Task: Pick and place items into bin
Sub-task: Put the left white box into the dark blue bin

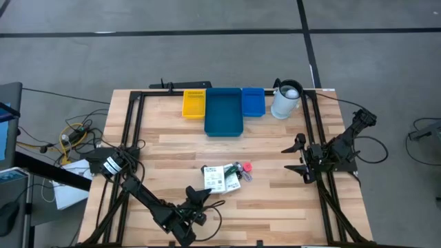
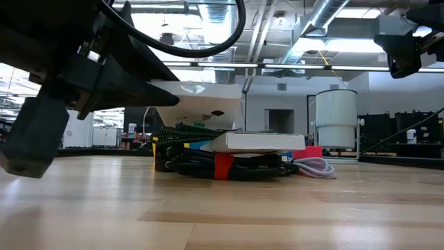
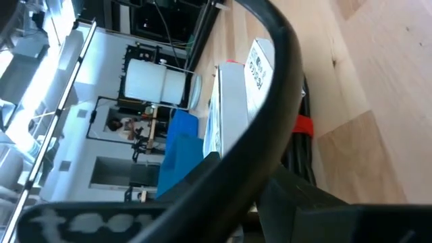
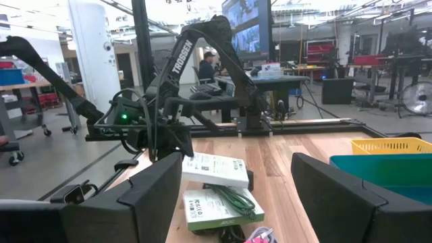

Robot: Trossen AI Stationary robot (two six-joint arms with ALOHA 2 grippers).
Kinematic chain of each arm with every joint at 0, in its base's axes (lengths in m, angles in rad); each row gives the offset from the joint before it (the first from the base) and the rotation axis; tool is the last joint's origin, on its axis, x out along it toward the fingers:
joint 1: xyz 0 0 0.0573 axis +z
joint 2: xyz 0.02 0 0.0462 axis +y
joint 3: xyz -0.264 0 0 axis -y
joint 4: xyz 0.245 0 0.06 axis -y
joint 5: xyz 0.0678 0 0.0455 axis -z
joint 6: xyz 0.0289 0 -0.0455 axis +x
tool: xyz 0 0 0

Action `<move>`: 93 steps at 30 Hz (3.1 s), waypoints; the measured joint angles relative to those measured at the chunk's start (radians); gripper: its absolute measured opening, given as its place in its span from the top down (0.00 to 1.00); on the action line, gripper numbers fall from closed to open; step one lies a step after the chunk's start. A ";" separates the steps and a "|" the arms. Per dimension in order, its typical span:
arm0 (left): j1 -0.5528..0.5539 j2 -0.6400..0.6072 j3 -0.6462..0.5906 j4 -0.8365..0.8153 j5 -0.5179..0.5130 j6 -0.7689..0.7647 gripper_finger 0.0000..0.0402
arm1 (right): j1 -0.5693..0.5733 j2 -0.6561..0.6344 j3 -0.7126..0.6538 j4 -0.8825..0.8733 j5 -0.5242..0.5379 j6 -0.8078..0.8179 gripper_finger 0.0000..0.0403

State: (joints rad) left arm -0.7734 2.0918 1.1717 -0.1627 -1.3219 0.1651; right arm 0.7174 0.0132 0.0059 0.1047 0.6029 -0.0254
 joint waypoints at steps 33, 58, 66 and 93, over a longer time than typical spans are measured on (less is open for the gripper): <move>0.070 -0.335 0.000 -0.334 -0.121 -0.064 0.83 | 0.000 0.000 0.000 0.000 0.000 0.000 0.32; 0.769 -0.586 0.000 -0.004 0.845 0.483 0.83 | 0.000 0.000 0.000 -0.008 0.000 0.000 0.32; 0.978 -0.586 0.000 0.046 1.072 0.486 0.83 | 0.000 0.000 0.000 -0.008 0.000 0.000 0.32; 1.178 -0.467 -0.001 0.065 1.283 0.504 0.83 | 0.000 0.000 0.000 -0.010 0.000 0.000 0.32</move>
State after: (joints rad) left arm 0.4049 1.6249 1.1706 -0.0981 -0.0391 0.6689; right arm 0.7174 0.0132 0.0059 0.0946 0.6029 -0.0257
